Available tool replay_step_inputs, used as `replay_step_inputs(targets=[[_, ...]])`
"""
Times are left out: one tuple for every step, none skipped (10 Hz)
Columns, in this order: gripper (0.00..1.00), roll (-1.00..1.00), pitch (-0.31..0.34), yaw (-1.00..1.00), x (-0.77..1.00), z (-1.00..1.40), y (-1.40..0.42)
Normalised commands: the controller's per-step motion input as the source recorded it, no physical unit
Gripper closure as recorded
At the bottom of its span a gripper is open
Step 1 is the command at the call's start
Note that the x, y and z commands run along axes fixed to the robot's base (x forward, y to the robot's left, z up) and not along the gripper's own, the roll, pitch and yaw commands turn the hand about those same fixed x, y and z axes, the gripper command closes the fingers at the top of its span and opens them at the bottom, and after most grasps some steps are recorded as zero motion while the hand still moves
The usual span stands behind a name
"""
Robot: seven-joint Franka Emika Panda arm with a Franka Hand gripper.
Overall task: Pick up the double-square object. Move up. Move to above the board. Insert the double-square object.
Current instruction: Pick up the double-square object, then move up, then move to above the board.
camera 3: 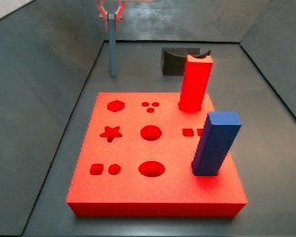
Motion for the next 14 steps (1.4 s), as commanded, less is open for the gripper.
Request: replay_step_inputs(targets=[[1.00, 0.00, 0.000, 0.00, 0.00, 0.00, 0.00], [1.00, 0.00, 0.000, 0.00, 0.00, 0.00, 0.00], [1.00, 0.00, 0.000, 0.00, 0.00, 0.00, 0.00], [1.00, 0.00, 0.000, 0.00, 0.00, 0.00, 0.00], [1.00, 0.00, 0.000, 0.00, 0.00, 0.00, 0.00], [1.00, 0.00, 0.000, 0.00, 0.00, 0.00, 0.00], [1.00, 0.00, 0.000, 0.00, 0.00, 0.00, 0.00], [1.00, 0.00, 0.000, 0.00, 0.00, 0.83, 0.00], [1.00, 0.00, 0.030, -0.03, -0.03, 0.78, -0.06], [1.00, 0.01, 0.051, -0.03, -0.03, 0.68, -0.04], [1.00, 0.03, 0.060, -0.02, -0.01, 0.48, -0.02], [1.00, 0.04, 0.064, -0.02, 0.00, 0.38, -0.01], [1.00, 0.01, -0.076, -0.30, 0.15, 1.00, 0.11], [1.00, 0.01, -0.064, -0.29, 0.16, 1.00, 0.12]])
